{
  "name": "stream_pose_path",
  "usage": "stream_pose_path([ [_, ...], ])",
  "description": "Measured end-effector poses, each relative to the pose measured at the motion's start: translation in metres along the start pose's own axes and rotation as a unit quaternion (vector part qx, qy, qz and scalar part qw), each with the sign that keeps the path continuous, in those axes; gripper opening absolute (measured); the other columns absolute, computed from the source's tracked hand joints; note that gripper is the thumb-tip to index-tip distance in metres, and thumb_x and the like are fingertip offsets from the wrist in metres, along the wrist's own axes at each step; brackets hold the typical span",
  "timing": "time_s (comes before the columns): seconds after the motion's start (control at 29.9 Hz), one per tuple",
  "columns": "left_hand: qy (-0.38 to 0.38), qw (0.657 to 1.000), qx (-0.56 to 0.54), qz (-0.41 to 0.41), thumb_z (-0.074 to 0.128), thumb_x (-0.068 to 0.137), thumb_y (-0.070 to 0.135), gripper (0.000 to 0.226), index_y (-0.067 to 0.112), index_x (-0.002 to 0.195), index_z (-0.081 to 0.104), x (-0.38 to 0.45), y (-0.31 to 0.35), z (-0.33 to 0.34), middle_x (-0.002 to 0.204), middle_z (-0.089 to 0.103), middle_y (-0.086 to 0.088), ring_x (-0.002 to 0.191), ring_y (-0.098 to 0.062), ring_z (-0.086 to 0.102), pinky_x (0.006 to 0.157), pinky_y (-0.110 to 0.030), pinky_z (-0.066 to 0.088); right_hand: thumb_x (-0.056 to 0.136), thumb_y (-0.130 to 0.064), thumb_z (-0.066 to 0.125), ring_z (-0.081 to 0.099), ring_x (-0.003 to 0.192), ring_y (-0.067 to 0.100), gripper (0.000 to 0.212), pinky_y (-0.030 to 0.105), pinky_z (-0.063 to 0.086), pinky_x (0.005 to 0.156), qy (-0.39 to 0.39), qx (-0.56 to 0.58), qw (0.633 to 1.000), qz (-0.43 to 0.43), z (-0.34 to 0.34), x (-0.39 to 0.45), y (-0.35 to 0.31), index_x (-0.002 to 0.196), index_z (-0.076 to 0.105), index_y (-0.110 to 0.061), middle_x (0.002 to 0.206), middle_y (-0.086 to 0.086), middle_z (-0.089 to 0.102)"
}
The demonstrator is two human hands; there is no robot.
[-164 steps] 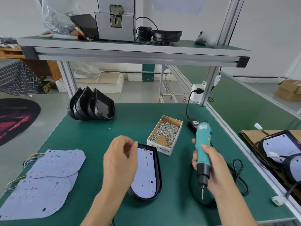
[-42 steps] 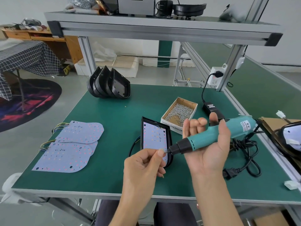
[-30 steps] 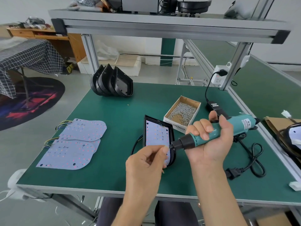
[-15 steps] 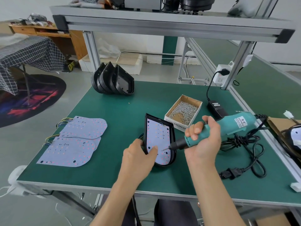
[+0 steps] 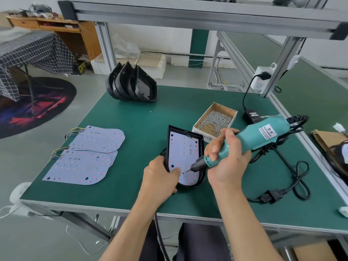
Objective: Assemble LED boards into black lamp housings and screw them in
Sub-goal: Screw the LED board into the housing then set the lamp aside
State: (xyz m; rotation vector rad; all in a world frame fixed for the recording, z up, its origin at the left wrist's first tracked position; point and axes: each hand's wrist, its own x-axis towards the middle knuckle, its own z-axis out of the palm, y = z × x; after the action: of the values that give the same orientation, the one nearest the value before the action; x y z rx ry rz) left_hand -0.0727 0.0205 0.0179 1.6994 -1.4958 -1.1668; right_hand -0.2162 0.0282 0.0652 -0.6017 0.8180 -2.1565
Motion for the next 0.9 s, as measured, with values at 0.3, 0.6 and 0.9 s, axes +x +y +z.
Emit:
stream_pose_path([
  [0.3, 0.011, 1.0, 0.002, 0.009, 0.068, 0.083, 0.025, 0.024, 0.004, 0.088, 0.057, -0.0014, 0.001, 0.0017, 0.077, 0.069, -0.014, 0.043, -0.023, 0.067, 0.036, -0.021, 0.042, 0.081, -0.025, 0.067, 0.032, 0.037, 0.018, 0.011, 0.026, 0.035, 0.048, -0.003, -0.01, 1.0, -0.003, -0.0028, -0.001, 0.0064, 0.081, 0.06, -0.018, 0.05, 0.005, 0.045],
  [0.6, 0.02, 1.0, -0.003, 0.011, 0.068, 0.082, 0.024, 0.025, 0.002, 0.088, 0.056, -0.0026, 0.0005, 0.002, 0.077, 0.068, -0.017, 0.047, -0.029, 0.067, 0.036, -0.022, 0.042, 0.083, -0.022, 0.067, 0.032, 0.037, 0.018, 0.007, 0.025, 0.036, 0.049, -0.018, -0.021, 1.0, -0.011, -0.0018, -0.0015, 0.0079, 0.078, 0.063, -0.021, 0.05, 0.005, 0.045],
  [0.9, 0.026, 1.0, 0.007, 0.01, 0.069, 0.083, 0.025, 0.026, 0.004, 0.087, 0.056, -0.0031, -0.001, 0.0021, 0.072, 0.068, -0.014, 0.048, -0.029, 0.067, 0.035, -0.021, 0.041, 0.087, -0.021, 0.066, 0.033, 0.037, 0.02, 0.01, 0.029, 0.033, 0.049, -0.031, -0.069, 0.997, -0.029, 0.0007, -0.0036, 0.0097, 0.078, 0.062, -0.024, 0.049, 0.004, 0.045],
])
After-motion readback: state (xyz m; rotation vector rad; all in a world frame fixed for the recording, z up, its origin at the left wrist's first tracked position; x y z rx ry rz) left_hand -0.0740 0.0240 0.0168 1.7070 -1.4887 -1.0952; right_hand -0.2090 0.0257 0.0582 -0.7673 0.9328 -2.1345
